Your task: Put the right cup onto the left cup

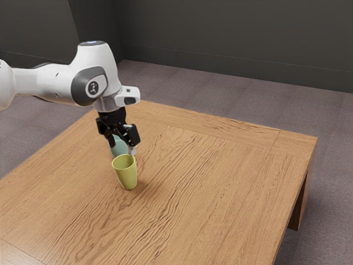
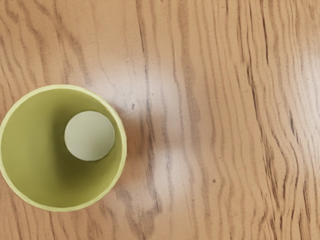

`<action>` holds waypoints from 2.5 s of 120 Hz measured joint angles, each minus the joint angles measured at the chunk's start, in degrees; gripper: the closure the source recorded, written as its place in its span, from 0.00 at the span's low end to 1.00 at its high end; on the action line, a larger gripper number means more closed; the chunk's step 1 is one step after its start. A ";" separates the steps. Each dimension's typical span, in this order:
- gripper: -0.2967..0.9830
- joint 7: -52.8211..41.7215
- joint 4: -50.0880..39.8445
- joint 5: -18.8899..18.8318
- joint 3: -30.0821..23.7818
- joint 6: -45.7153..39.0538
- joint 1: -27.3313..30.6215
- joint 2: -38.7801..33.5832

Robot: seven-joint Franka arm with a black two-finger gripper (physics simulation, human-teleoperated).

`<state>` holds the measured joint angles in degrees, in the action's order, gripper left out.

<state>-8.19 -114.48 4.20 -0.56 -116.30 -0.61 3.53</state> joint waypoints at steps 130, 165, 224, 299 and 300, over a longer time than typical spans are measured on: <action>0.61 1.36 2.28 -1.77 0.94 -10.55 -1.24 14.85; 0.80 1.09 2.31 -2.69 2.95 -10.62 -1.23 14.76; 0.83 1.20 2.48 -3.24 3.20 -5.31 -1.28 5.70; 0.83 -0.83 19.24 -3.11 8.87 7.01 -1.13 8.34; 0.83 -0.87 19.52 -3.11 8.87 7.06 -1.12 8.58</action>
<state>-9.06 -94.97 1.09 8.31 -109.24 -1.73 12.11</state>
